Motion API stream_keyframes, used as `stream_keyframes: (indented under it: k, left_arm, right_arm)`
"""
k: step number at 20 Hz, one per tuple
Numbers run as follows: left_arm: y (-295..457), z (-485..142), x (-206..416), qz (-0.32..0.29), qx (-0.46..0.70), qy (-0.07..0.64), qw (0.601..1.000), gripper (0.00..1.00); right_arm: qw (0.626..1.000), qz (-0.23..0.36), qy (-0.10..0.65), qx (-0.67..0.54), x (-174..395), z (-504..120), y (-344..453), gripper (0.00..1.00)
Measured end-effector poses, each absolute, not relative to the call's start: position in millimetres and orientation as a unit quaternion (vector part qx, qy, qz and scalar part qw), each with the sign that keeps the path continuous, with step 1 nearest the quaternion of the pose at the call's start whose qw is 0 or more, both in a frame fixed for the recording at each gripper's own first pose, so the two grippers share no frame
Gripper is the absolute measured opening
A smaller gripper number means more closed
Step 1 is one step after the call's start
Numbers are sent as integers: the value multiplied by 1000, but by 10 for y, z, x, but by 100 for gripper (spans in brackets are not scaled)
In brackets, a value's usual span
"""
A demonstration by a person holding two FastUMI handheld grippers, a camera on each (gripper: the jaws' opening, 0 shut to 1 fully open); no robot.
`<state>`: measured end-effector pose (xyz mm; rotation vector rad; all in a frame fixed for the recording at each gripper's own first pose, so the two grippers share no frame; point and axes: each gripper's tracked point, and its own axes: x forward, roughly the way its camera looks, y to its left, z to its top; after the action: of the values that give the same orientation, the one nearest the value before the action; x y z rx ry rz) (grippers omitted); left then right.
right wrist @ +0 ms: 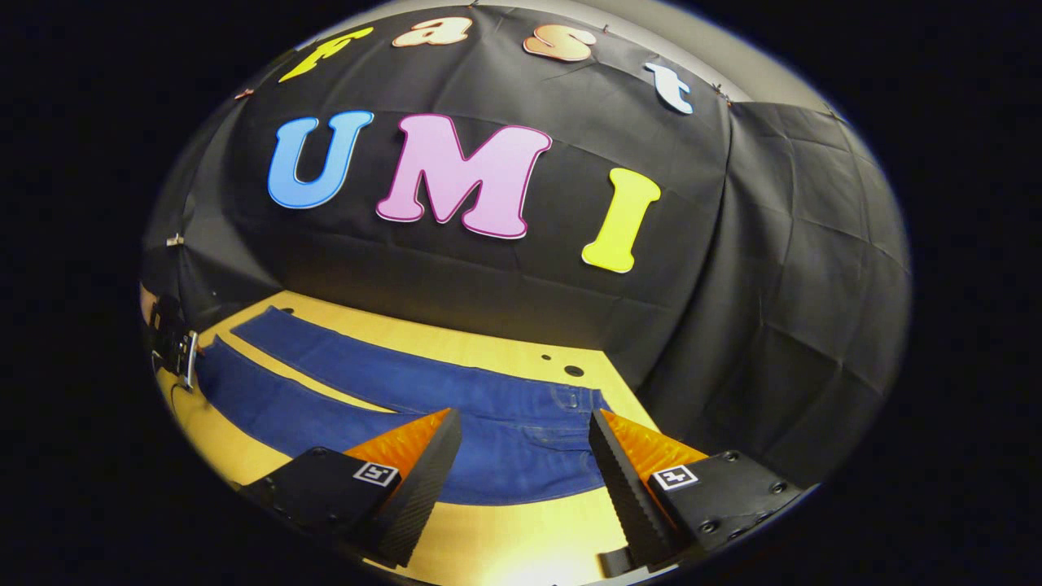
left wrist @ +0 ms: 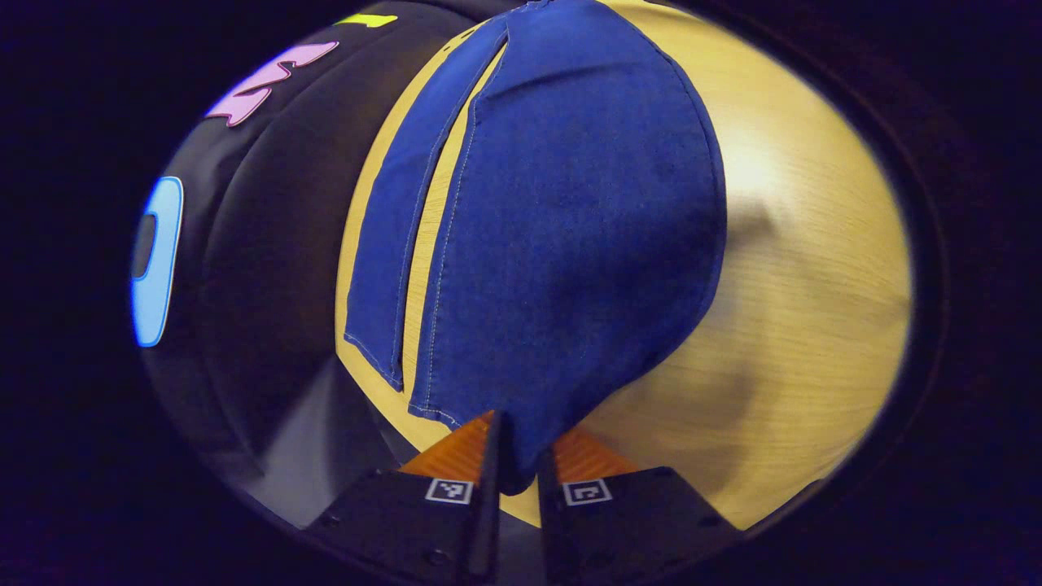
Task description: Grasp the waist and the cuffs of the jeans and fold them to make the two legs overlap; first hold the waist and fold one-third of the jeans toward the cuffs, then hold the cuffs and fold the remaining one-third in the same direction to finish folding.
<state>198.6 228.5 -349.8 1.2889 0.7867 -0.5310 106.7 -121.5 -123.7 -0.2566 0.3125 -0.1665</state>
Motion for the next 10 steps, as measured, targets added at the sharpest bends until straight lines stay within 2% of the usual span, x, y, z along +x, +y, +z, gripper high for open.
stream_keyframes:
  k: [1,3,4,6,10]
  left_arm:
    - [2287,-3500,2007,-234,578,354,697,18]
    - [2240,-3478,2004,-230,571,356,703,15]
    - [2245,-3480,1987,-233,562,361,707,9]
    - [2231,-3476,1966,-239,554,369,707,6]
    - [2231,-3480,1972,-223,550,376,711,6]
  right_arm:
    - [975,-83,152,-142,1146,-1227,-1349,96]
    - [969,-83,155,-173,1286,-1272,-1616,96]
    - [965,-76,156,-198,1365,-1293,-1747,96]
    - [947,-51,170,-268,1478,-1379,-2034,96]
    - [879,29,239,-412,1532,-1936,-2690,96]
